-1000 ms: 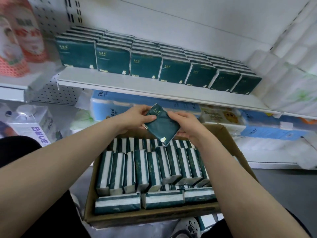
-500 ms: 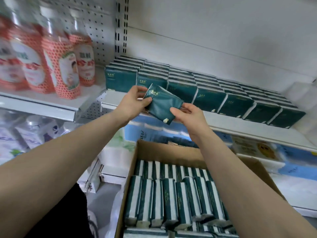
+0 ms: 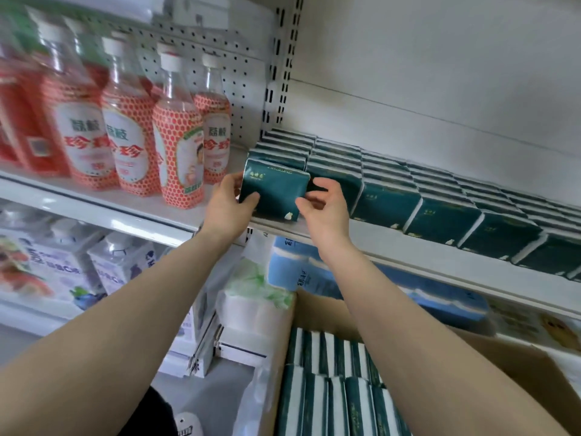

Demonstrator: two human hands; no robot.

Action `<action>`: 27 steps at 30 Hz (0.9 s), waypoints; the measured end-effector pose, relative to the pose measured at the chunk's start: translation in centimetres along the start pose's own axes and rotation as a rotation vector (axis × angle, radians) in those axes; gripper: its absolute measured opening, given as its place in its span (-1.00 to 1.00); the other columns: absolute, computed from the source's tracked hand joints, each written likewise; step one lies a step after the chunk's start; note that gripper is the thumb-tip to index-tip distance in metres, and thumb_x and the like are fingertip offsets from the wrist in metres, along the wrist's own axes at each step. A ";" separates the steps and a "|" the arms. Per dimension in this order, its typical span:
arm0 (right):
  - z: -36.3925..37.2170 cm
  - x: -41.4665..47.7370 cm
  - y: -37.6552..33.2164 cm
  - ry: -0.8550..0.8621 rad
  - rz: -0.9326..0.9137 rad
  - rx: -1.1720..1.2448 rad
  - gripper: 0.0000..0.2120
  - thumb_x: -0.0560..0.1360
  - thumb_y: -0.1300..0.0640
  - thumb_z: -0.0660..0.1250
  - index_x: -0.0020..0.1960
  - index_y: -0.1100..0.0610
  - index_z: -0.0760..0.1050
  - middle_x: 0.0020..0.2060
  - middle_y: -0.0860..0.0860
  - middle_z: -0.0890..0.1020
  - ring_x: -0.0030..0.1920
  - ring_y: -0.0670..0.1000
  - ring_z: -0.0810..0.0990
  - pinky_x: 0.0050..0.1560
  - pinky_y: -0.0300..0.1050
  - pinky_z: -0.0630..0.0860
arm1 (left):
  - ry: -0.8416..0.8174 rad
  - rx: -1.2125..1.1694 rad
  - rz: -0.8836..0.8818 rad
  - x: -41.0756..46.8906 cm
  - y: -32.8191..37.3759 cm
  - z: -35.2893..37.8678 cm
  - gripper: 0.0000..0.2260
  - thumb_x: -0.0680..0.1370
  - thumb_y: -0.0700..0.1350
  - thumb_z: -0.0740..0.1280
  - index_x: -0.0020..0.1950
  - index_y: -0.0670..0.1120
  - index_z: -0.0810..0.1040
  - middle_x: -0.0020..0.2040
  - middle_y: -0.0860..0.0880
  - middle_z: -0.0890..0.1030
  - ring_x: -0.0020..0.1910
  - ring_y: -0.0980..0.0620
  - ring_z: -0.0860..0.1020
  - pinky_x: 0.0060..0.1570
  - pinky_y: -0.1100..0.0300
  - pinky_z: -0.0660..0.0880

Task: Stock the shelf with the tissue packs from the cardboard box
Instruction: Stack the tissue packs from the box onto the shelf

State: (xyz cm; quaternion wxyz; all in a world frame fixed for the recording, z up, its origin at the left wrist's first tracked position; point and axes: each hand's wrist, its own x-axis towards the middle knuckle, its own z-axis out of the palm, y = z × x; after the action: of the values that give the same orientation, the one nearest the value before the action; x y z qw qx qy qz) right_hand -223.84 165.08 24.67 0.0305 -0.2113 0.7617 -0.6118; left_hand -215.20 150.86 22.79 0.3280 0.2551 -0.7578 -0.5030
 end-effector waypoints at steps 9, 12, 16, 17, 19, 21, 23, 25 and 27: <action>1.6 0.2 0.7 -0.043 -0.070 -0.058 -0.59 0.56 0.31 0.32 0.36 0.07 0.42 0.15 -0.07 0.54 0.14 -0.08 0.53 0.00 -0.45 0.43 | -0.066 -0.043 -0.016 0.3 -0.5 0.3 -0.53 0.57 -0.18 0.29 0.46 -0.01 0.28 0.28 0.01 0.53 0.26 0.04 0.46 0.32 0.07 0.39; 1.7 0.1 0.9 -0.045 -0.063 -0.067 -0.56 0.56 0.31 0.32 0.39 0.05 0.38 0.16 -0.12 0.50 0.16 -0.11 0.51 -0.06 -0.52 0.42 | -0.096 -0.039 0.000 0.4 -0.4 0.5 -0.55 0.57 -0.21 0.27 0.44 0.00 0.30 0.22 0.03 0.54 0.19 0.06 0.48 0.23 0.16 0.37; 1.6 0.1 1.1 -0.071 -0.040 -0.076 -0.54 0.57 0.30 0.31 0.42 0.02 0.36 0.19 -0.16 0.47 0.19 -0.12 0.49 0.08 -0.40 0.40 | -0.107 -0.037 0.001 0.7 0.0 0.7 -0.58 0.57 -0.25 0.26 0.40 -0.02 0.33 0.20 0.01 0.55 0.15 0.07 0.49 0.18 0.21 0.35; 1.6 0.1 1.1 -0.079 -0.035 -0.077 -0.53 0.57 0.30 0.31 0.43 0.03 0.36 0.19 -0.16 0.47 0.20 -0.12 0.49 0.13 -0.35 0.39 | -0.109 -0.036 -0.001 0.8 0.0 0.7 -0.59 0.57 -0.25 0.26 0.40 -0.02 0.33 0.21 0.01 0.56 0.16 0.06 0.49 0.19 0.20 0.36; 1.5 0.1 1.2 -0.093 -0.029 -0.078 -0.53 0.57 0.29 0.32 0.44 0.03 0.35 0.19 -0.17 0.46 0.21 -0.13 0.48 0.19 -0.30 0.39 | -0.121 -0.029 -0.003 0.8 -0.1 0.8 -0.58 0.56 -0.24 0.26 0.41 -0.03 0.32 0.22 -0.02 0.56 0.19 0.03 0.50 0.20 0.19 0.37; 1.3 -0.1 1.3 -0.106 -0.034 -0.084 -0.52 0.57 0.29 0.32 0.44 0.03 0.35 0.19 -0.18 0.46 0.21 -0.15 0.47 0.18 -0.31 0.38 | -0.132 0.004 -0.014 0.9 -0.2 0.8 -0.54 0.56 -0.20 0.28 0.44 -0.04 0.28 0.26 -0.05 0.55 0.24 -0.03 0.50 0.27 0.10 0.40; 1.0 -0.3 1.4 -0.107 -0.034 -0.083 -0.51 0.57 0.28 0.32 0.45 0.03 0.34 0.25 -0.14 0.48 0.23 -0.15 0.46 0.20 -0.30 0.38 | -0.137 0.034 -0.024 0.8 -0.3 0.8 -0.51 0.55 -0.16 0.30 0.46 -0.03 0.25 0.28 -0.06 0.54 0.28 -0.07 0.48 0.32 0.00 0.41; 0.7 -0.5 1.7 -0.099 -0.039 -0.097 -0.51 0.57 0.28 0.33 0.45 0.02 0.34 0.33 -0.08 0.49 0.26 -0.14 0.46 0.22 -0.29 0.38 | -0.129 0.049 -0.023 0.3 -0.3 0.9 -0.49 0.55 -0.15 0.32 0.46 -0.03 0.23 0.30 -0.07 0.53 0.30 -0.08 0.47 0.33 -0.01 0.40; 0.2 -0.9 2.0 -0.091 -0.041 -0.109 -0.51 0.58 0.28 0.32 0.45 0.01 0.35 0.36 -0.04 0.49 0.28 -0.12 0.47 0.19 -0.30 0.39 | -0.122 0.059 0.007 -0.3 -0.2 1.0 -0.48 0.54 -0.15 0.33 0.45 -0.05 0.22 0.32 -0.07 0.50 0.33 -0.07 0.45 0.34 0.03 0.37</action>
State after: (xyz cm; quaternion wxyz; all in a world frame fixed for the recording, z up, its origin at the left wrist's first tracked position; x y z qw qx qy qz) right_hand -223.55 165.55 22.57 0.0413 -0.2558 0.7873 -0.5595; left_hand -215.77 151.56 22.27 0.2752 0.2308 -0.7919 -0.4938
